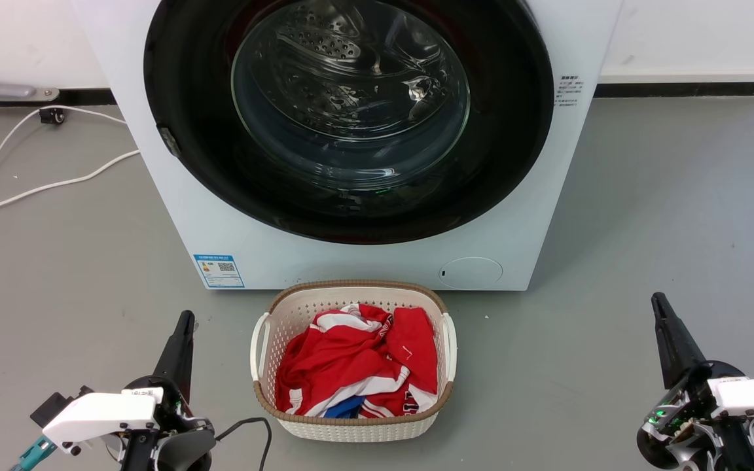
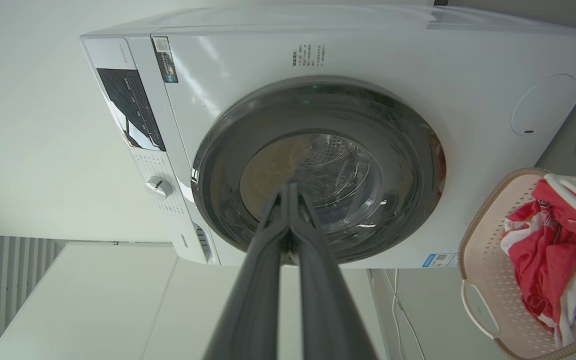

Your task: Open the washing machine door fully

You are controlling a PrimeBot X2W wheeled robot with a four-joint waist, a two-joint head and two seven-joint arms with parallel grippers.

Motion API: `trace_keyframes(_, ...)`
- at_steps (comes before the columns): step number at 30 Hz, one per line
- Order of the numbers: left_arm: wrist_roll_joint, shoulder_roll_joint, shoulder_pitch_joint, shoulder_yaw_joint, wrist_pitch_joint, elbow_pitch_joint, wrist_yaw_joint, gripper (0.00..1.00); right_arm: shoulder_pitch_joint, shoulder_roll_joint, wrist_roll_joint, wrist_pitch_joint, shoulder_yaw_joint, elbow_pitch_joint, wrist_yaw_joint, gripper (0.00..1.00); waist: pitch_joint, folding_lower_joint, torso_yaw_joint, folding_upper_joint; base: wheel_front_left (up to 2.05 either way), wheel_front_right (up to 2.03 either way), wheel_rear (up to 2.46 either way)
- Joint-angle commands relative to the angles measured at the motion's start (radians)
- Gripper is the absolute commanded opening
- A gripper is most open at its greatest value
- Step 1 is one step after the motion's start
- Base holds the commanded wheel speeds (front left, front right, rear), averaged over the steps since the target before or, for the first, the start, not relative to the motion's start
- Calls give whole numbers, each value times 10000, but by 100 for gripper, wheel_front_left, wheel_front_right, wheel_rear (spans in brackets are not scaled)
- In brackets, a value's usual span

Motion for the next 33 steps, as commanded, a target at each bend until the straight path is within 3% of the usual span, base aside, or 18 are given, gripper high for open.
trace_keyframes(1, 1, -23, -65, 23, 22, -3, -22, 0, -122, 42, -37, 23, -16, 12, 0, 0, 0, 0, 0, 0, 0, 0, 0)
trace_keyframes(28, 0, -23, -64, 22, 23, -4, -22, 0, -126, 56, -62, 48, -38, 13, 0, 0, 0, 0, 0, 0, 0, 0, 0)
trace_keyframes(29, 1, 0, 0, -1, -6, -4, 0, 100, 1, 19, -18, 5, -25, -1, 0, 100, 0, 0, 0, 0, 0, 0, 0)
trace_keyframes(30, 1, -2, 30, -13, -14, 65, 4, 0, 45, 21, -19, -4, -17, 58, 0, 0, 0, 0, 0, 0, 0, 0, 0)
trace_keyframes(31, 1, -2, 30, -13, -14, 65, 4, 0, 45, 21, -19, -4, -17, 58, 0, 0, 0, 0, 0, 0, 0, 0, 0)
trace_keyframes(32, 2, -10, 102, -34, -17, 152, 4, 100, 115, 29, -21, -9, -11, 148, 0, 100, 0, 0, 0, 0, 0, 0, 0)
trace_keyframes(33, 10, -11, 167, -54, -36, 188, 6, 100, 179, 33, -32, -28, -4, 203, 0, 100, 0, 0, 0, 0, 0, 0, 0)
